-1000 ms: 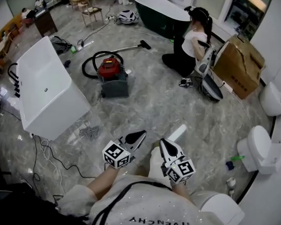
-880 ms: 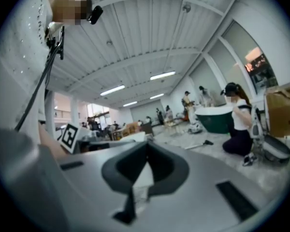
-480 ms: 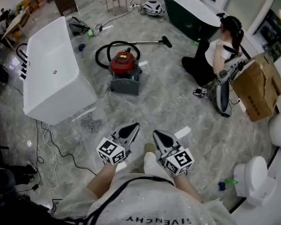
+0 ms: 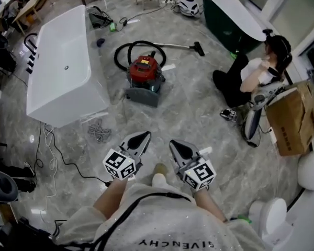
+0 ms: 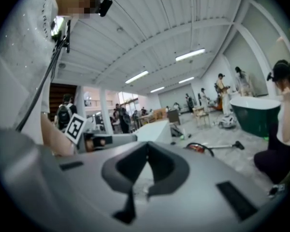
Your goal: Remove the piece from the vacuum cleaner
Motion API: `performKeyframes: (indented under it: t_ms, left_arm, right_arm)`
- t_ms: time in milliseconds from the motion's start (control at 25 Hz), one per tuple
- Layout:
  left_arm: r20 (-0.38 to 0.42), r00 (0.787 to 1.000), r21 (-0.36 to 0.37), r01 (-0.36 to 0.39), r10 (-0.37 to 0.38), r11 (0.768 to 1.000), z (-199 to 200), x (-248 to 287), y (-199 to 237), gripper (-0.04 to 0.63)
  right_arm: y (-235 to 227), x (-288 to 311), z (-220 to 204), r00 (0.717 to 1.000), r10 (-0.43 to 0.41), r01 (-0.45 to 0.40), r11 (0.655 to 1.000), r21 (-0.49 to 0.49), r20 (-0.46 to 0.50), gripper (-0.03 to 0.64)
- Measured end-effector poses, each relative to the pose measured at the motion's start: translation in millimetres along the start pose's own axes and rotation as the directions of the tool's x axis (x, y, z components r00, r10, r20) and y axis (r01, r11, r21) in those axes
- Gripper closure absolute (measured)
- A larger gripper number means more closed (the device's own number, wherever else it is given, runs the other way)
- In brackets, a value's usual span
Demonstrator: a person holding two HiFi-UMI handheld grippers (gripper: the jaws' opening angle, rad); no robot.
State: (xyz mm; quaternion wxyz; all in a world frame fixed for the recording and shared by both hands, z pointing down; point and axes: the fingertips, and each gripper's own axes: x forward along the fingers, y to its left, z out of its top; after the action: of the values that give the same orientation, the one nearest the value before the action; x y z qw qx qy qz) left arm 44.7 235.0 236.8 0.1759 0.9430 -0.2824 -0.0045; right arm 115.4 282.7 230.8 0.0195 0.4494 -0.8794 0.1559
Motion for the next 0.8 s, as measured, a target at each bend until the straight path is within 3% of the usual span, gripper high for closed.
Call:
performKeyframes:
  t_ms: [360,600,800]
  left_arm:
    - [0.032,0.996,-0.037,-0.085,0.086,0.996,1.3,20.0,27.7,0.575]
    - [0.015,0.981,-0.085,-0.193,0.195,0.977,-4.9,21.2,87.9,0.575]
    - [0.028,0.985,-0.116,-0.168,0.173,0.979,10.0,50.5,136.0,0.574]
  right_arm:
    - [-14.5,45.4,-10.1,0.991,0.117,-0.116,0.993,0.021,-0.061,0.603]
    - [-30.5,89.4,-15.1,0.982,0.154,-0.151,0.988,0.034,-0.107,0.603]
    - [-64.3,132.3,-3.0,0.979,0.146,-0.141,0.989,0.041,-0.142,0.603]
